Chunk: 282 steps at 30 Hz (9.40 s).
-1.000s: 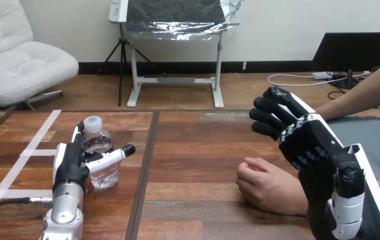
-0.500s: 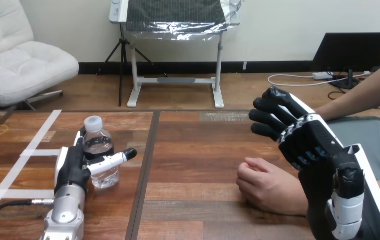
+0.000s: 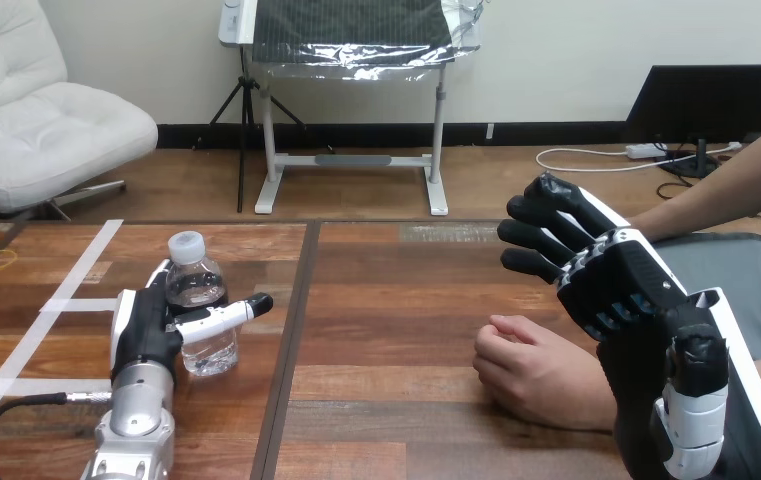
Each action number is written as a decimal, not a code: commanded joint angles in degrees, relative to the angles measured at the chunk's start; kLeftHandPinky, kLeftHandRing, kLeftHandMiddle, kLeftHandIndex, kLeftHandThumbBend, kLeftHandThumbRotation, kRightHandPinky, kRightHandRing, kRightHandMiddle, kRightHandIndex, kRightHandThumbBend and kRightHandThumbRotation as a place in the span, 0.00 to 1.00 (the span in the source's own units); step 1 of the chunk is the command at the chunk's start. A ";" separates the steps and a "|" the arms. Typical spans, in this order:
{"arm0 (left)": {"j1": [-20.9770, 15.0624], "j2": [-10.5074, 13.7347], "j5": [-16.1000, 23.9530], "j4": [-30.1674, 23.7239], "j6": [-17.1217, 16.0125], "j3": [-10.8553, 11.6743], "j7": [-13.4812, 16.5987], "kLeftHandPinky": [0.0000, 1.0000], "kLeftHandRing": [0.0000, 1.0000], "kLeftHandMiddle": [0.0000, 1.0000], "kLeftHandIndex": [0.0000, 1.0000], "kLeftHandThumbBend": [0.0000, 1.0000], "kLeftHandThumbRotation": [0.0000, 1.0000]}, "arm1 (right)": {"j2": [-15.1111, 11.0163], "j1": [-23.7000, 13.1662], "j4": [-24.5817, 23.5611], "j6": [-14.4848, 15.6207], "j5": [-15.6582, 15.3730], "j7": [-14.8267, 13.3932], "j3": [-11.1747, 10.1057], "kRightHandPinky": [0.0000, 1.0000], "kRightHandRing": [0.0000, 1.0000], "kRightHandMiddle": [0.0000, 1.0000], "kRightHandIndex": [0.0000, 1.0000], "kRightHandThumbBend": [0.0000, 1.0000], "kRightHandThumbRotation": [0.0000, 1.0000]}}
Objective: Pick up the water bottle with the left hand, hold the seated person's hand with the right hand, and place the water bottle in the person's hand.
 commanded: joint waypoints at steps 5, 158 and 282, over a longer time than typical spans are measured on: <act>-5.03 -1.18 0.03 0.49 1.64 -0.88 2.49 0.63 0.75 0.78 0.79 0.94 0.05 | 0.12 -1.76 -2.59 -0.31 0.18 -0.34 -0.44 0.80 0.83 0.85 0.86 0.75 1.00; 20.79 -8.50 -0.73 -78.94 -5.62 -6.14 -3.04 0.23 0.29 0.36 0.39 0.64 0.00 | -39.35 -37.21 40.21 5.69 -40.36 -1.69 -9.08 0.84 0.84 0.85 0.84 1.00 0.40; 20.40 -9.06 -5.61 -82.47 -9.87 -3.33 -4.15 0.22 0.29 0.36 0.37 0.62 0.00 | -29.78 -48.09 69.14 13.67 -51.06 -3.26 15.83 0.50 0.62 0.68 0.67 0.90 0.18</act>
